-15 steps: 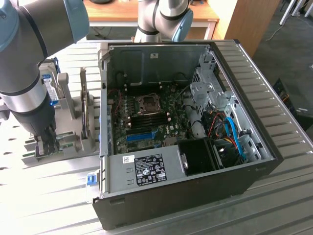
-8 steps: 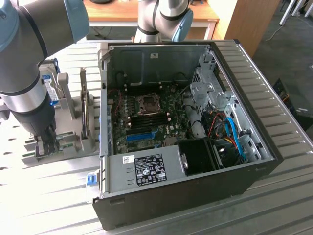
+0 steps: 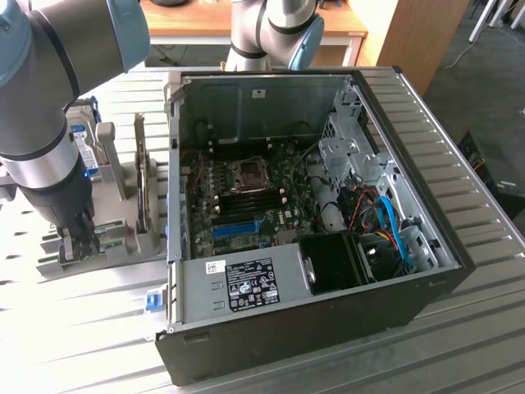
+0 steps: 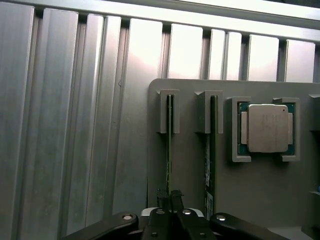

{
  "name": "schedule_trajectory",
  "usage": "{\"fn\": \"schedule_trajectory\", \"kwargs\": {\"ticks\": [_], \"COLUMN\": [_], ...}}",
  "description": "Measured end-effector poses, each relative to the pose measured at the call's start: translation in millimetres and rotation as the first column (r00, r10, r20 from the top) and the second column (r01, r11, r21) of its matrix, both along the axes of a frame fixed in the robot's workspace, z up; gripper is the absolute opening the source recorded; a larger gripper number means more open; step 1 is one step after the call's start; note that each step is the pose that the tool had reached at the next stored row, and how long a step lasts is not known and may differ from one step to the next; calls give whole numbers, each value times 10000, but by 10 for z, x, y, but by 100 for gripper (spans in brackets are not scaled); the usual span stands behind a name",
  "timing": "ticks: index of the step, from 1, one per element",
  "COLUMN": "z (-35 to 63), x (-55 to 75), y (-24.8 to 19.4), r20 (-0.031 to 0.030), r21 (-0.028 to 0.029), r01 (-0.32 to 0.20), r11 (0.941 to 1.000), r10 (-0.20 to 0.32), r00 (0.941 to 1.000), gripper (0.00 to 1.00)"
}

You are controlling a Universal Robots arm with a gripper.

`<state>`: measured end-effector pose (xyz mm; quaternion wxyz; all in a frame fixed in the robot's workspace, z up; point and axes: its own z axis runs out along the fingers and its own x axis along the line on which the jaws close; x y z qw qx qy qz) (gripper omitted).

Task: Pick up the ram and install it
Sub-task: 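Pick up the ram and move it above insertion slot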

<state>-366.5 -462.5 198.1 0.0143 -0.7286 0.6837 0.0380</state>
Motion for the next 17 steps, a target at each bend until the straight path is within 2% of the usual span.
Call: {"fn": "schedule_trajectory", "kwargs": {"ticks": [8,17], "z": [19,169], "x": [-1,0], "y": [0,0], "r20": [-1,0], "r21": [0,0], "r01": [1,2], "r11": [10000,10000], "r10": [-1,-2], "r00": [10000,10000], "gripper": [12,12]}}
